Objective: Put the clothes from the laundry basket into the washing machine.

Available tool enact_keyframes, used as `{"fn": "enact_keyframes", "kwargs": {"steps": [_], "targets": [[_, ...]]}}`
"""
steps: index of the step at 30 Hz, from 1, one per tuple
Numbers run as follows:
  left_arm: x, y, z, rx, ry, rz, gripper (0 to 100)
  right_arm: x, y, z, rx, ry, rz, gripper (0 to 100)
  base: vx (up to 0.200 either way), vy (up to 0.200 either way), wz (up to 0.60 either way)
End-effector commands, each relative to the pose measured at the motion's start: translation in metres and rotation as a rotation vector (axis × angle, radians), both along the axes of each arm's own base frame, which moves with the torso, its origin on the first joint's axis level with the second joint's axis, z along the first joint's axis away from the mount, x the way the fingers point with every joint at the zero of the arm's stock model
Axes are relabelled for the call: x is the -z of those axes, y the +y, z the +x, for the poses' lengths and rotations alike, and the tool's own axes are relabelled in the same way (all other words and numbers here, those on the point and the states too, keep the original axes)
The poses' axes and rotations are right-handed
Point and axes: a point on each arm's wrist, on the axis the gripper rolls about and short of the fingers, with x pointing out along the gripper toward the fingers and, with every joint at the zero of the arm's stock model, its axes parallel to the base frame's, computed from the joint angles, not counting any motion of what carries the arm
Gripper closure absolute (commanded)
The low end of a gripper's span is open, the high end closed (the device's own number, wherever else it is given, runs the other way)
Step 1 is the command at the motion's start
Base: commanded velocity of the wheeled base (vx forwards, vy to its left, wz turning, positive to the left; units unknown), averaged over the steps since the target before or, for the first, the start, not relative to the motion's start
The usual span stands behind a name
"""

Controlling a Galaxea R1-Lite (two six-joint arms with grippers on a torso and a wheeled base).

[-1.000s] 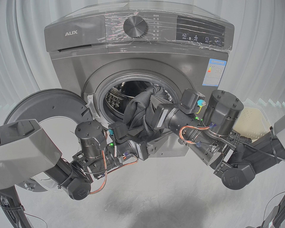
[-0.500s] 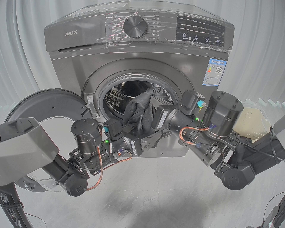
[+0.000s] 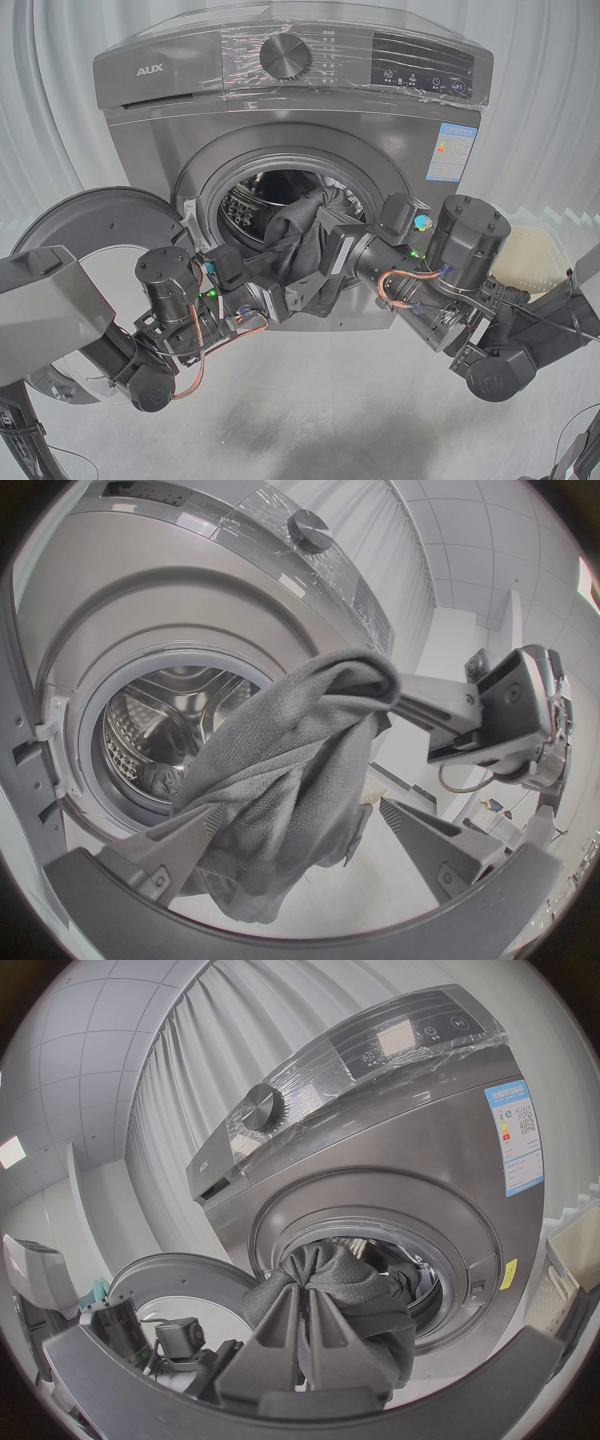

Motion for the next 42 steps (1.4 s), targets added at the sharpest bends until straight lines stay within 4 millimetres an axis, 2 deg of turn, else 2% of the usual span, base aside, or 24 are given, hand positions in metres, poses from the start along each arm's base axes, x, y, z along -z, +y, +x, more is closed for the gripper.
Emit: {"fn": "enact_keyframes", "kwargs": {"steps": [1, 7, 16, 19, 29, 31, 42], "targets": [[-0.008, 0.003, -0.010, 0.021, -0.009, -0.009, 0, 0.002, 0.000, 0.000, -0.001, 0.002, -0.005, 100, 0.000, 0.000, 0.00], [-0.004, 0.004, -0.011, 0.034, 0.005, 0.001, 0, 0.002, 0.001, 0.001, -0.001, 0.002, -0.005, 100, 0.000, 0.000, 0.00], [0.002, -0.004, -0.033, 0.175, 0.046, 0.020, 0, 0.002, -0.001, 0.002, 0.006, 0.002, -0.005, 100, 0.000, 0.000, 0.00], [0.004, -0.004, -0.034, 0.203, 0.063, 0.021, 0, 0.002, 0.000, 0.002, 0.004, 0.003, -0.006, 100, 0.000, 0.000, 0.00], [0.012, -0.009, -0.017, 0.180, 0.080, 0.012, 0, 0.004, 0.000, 0.002, 0.002, 0.007, -0.010, 100, 0.000, 0.000, 0.00], [0.013, -0.006, -0.008, 0.131, 0.073, 0.010, 0, 0.004, 0.001, 0.002, 0.001, 0.007, -0.010, 100, 0.000, 0.000, 0.00], [0.014, 0.008, 0.001, 0.086, 0.061, 0.024, 0, 0.004, 0.002, 0.001, -0.002, 0.006, -0.009, 100, 0.000, 0.000, 0.00]]}}
